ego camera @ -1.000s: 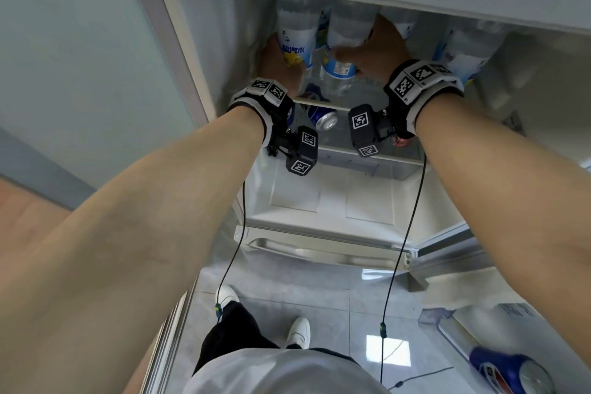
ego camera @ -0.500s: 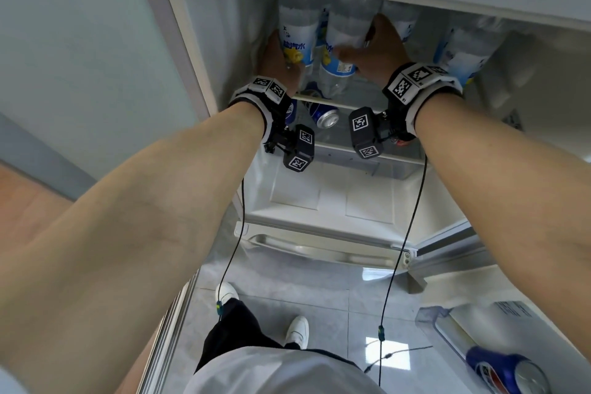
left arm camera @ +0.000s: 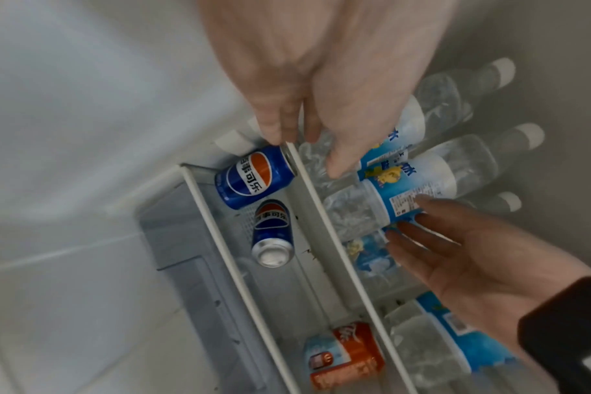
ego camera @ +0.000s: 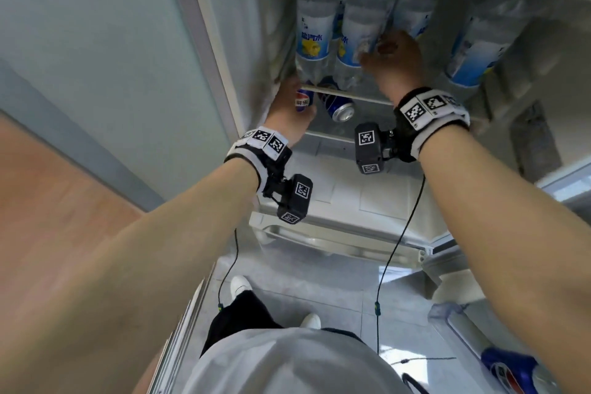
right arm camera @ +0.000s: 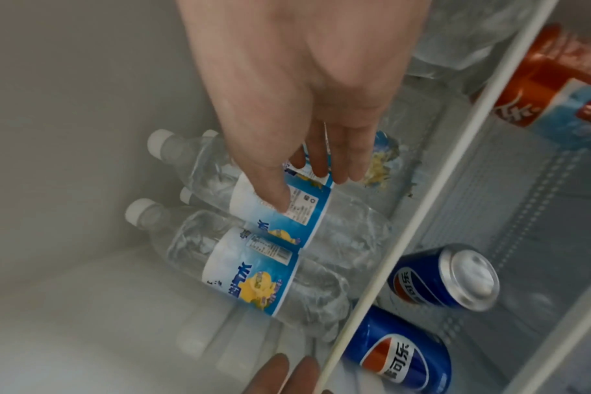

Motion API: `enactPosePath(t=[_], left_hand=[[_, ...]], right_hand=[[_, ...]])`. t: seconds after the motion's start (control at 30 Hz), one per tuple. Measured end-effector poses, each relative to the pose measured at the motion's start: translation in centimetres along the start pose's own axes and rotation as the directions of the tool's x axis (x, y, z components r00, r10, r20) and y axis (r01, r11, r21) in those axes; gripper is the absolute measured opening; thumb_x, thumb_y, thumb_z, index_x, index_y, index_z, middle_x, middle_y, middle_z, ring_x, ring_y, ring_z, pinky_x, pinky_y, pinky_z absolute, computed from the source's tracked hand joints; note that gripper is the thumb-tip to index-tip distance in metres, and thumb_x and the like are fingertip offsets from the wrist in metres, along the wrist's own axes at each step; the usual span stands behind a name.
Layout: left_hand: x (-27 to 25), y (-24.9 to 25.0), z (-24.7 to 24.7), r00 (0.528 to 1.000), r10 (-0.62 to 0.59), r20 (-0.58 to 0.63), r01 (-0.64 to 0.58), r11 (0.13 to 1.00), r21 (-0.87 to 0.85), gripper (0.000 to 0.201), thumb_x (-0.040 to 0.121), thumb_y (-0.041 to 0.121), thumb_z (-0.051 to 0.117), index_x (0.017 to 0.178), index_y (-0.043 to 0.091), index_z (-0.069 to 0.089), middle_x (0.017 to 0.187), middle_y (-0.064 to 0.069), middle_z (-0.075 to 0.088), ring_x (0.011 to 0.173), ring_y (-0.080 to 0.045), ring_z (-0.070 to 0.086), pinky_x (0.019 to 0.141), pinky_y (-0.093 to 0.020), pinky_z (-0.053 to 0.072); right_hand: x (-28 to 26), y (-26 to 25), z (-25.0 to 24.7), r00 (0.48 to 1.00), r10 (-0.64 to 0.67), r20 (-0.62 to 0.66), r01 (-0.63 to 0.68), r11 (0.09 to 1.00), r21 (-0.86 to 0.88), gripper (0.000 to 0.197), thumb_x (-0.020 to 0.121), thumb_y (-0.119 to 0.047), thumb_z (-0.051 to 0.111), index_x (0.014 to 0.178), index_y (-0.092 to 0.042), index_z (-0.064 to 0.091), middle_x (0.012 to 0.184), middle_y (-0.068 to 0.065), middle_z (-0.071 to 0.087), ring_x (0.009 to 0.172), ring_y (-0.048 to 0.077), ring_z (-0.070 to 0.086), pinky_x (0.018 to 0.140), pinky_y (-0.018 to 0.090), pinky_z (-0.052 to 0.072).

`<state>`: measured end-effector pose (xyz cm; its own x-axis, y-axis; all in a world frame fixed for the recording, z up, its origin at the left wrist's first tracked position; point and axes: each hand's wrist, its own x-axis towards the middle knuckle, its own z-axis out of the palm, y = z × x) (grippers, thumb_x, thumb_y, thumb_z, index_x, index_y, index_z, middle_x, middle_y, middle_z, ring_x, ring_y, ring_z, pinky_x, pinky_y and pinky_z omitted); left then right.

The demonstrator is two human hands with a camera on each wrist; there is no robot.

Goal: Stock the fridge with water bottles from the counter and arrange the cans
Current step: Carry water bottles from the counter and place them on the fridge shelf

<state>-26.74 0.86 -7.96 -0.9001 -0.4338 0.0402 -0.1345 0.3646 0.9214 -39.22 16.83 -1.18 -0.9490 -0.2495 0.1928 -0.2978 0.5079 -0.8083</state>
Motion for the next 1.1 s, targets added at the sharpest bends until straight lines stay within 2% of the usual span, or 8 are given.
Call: enactPosePath(t=[0.1, 0.17, 0.27, 0.37, 0.47, 0.63, 0.9, 1.1], left_hand=[[-2.0, 0.0, -0.9, 0.996, 0.049, 0.070, -0.050, 0.999, 0.020, 0.052, 0.087, 0.008, 0.059, 0.138, 0.010, 0.045, 0.132, -0.008, 0.059, 0.121, -0.019, 0.056, 0.107, -0.035, 0.046], [-2.9, 0.2, -1.4, 0.989, 0.087, 0.122, -0.098, 0.991, 0.087, 0.046, 0.090, 0.003, 0.054, 0.135, 0.007, 0.049, 0.129, -0.006, 0.060, 0.121, -0.018, 0.057, 0.106, -0.028, 0.045], [-4.6, 1.2, -2.0, 0.960, 0.179, 0.214, -0.220, 0.958, 0.184, 0.040, 0.090, 0.002, 0.050, 0.129, 0.009, 0.057, 0.115, 0.003, 0.062, 0.111, -0.012, 0.060, 0.099, -0.017, 0.046], [-7.2, 2.2, -2.4, 0.912, 0.280, 0.299, -0.346, 0.917, 0.197, 0.038, 0.091, 0.000, 0.051, 0.126, 0.011, 0.059, 0.114, 0.005, 0.064, 0.102, 0.000, 0.059, 0.091, -0.005, 0.043], [-9.7, 2.7, -2.1, 0.842, 0.357, 0.404, -0.464, 0.862, 0.206, 0.039, 0.091, 0.007, 0.049, 0.128, 0.017, 0.057, 0.113, 0.009, 0.065, 0.106, -0.006, 0.063, 0.098, -0.024, 0.050], [-13.9, 2.0, -1.0, 0.687, 0.420, 0.593, -0.633, 0.747, 0.204, 0.041, 0.088, 0.015, 0.045, 0.126, 0.025, 0.058, 0.115, 0.011, 0.069, 0.107, -0.009, 0.064, 0.095, -0.039, 0.053], [-25.5, -1.5, 2.1, 0.517, 0.387, 0.763, -0.655, 0.753, 0.061, 0.034, 0.092, 0.015, 0.050, 0.125, 0.022, 0.058, 0.117, 0.007, 0.068, 0.105, -0.017, 0.064, 0.092, -0.043, 0.052], [-33.9, 1.2, 5.5, 0.369, 0.420, 0.829, -0.668, 0.740, -0.077, 0.032, 0.094, 0.017, 0.049, 0.122, 0.025, 0.060, 0.113, 0.008, 0.068, 0.101, -0.016, 0.063, 0.090, -0.042, 0.052]], right_hand=[[-2.7, 0.1, 0.0, 0.996, -0.057, -0.070, 0.058, 0.998, 0.015, 0.017, 0.077, -0.026, 0.051, 0.063, -0.017, 0.049, 0.070, 0.008, 0.052, 0.065, 0.013, 0.047, 0.051, 0.013, 0.028], [-4.7, 0.5, -0.1, 0.992, -0.062, -0.114, 0.070, 0.995, 0.075, 0.019, 0.086, -0.016, 0.050, 0.082, -0.002, 0.064, 0.081, 0.012, 0.063, 0.072, 0.017, 0.056, 0.058, 0.014, 0.035], [-8.7, 0.4, -0.7, 0.992, -0.018, -0.124, 0.038, 0.986, 0.161, 0.018, 0.092, -0.015, 0.057, 0.106, -0.009, 0.068, 0.096, -0.003, 0.066, 0.078, -0.001, 0.059, 0.068, 0.000, 0.040], [-12.6, 0.3, -1.4, 0.991, -0.008, -0.132, 0.029, 0.986, 0.162, 0.017, 0.091, -0.011, 0.060, 0.105, -0.014, 0.069, 0.100, -0.003, 0.069, 0.084, 0.002, 0.062, 0.077, 0.007, 0.047], [-17.4, 0.2, -2.1, 0.992, 0.019, -0.122, 0.001, 0.988, 0.157, 0.015, 0.089, -0.011, 0.060, 0.098, -0.017, 0.070, 0.094, -0.005, 0.069, 0.087, 0.010, 0.065, 0.084, 0.022, 0.052], [-26.7, 0.8, -2.7, 0.975, 0.182, -0.126, -0.180, 0.983, 0.027, 0.012, 0.092, -0.014, 0.061, 0.100, -0.015, 0.070, 0.098, -0.004, 0.070, 0.092, 0.012, 0.065, 0.088, 0.023, 0.051], [-43.2, 2.2, -3.7, 0.866, 0.442, -0.234, -0.461, 0.887, -0.030, 0.014, 0.094, -0.009, 0.060, 0.103, -0.014, 0.070, 0.097, -0.007, 0.066, 0.085, 0.003, 0.059, 0.075, 0.002, 0.042], [-53.1, 2.9, -8.2, 0.769, 0.490, -0.410, -0.507, 0.859, 0.074, 0.013, 0.093, -0.010, 0.059, 0.094, -0.017, 0.070, 0.086, -0.005, 0.068, 0.083, 0.016, 0.066, 0.081, 0.031, 0.054]])
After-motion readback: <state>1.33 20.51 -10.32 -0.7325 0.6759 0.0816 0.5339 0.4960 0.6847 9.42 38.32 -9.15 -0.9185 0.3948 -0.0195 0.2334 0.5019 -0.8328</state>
